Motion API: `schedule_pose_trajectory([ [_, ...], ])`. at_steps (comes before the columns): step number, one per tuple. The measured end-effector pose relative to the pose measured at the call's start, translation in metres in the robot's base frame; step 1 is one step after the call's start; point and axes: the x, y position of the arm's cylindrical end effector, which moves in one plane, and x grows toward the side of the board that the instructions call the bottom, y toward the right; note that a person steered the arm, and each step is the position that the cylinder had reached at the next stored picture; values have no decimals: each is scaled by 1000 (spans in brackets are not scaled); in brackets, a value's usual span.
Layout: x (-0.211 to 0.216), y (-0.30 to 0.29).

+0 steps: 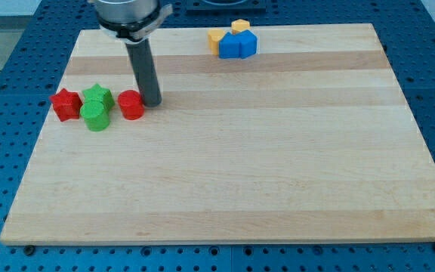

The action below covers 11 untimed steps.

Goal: Push the green circle into the green star

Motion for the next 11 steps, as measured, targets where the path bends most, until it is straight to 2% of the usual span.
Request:
schedule_pose_trajectory([
  [2, -3, -34],
  [4, -3, -29],
  [5, 14, 5],
  [6, 72, -15],
  [7, 93, -60],
  [8, 88, -100],
  [10, 58, -107],
  [11, 63, -111],
])
